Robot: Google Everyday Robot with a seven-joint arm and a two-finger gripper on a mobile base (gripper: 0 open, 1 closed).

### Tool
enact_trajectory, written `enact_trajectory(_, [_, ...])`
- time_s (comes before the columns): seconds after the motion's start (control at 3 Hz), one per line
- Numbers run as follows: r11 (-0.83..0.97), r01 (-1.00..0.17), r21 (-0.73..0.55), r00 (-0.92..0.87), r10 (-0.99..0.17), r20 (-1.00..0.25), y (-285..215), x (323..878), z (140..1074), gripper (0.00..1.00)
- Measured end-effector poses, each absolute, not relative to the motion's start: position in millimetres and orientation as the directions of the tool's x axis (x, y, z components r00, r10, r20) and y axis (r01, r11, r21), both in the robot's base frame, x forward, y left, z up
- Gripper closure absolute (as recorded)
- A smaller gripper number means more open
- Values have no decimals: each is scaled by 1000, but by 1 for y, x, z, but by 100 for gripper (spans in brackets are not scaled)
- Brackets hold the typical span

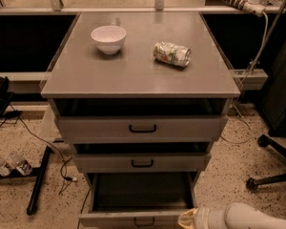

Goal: Close bottom drawer

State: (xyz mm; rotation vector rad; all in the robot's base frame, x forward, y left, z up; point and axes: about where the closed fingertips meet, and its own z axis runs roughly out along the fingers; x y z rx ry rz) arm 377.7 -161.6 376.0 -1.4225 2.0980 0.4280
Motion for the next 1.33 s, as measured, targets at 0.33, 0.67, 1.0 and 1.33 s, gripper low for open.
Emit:
enact_trajectory(0.33, [450,-888,-97,-298,-722,-624,-167,402,330,100])
enact_trajectory(0.67, [481,-865,-142,-298,-721,-625,-166,436,305,100])
enact_trajectory(1.0, [480,-866,-142,-298,-722,-625,-166,435,305,100])
enact_trajectory(1.33, [466,-872,-152,-285,-735,-615,-163,432,303,100])
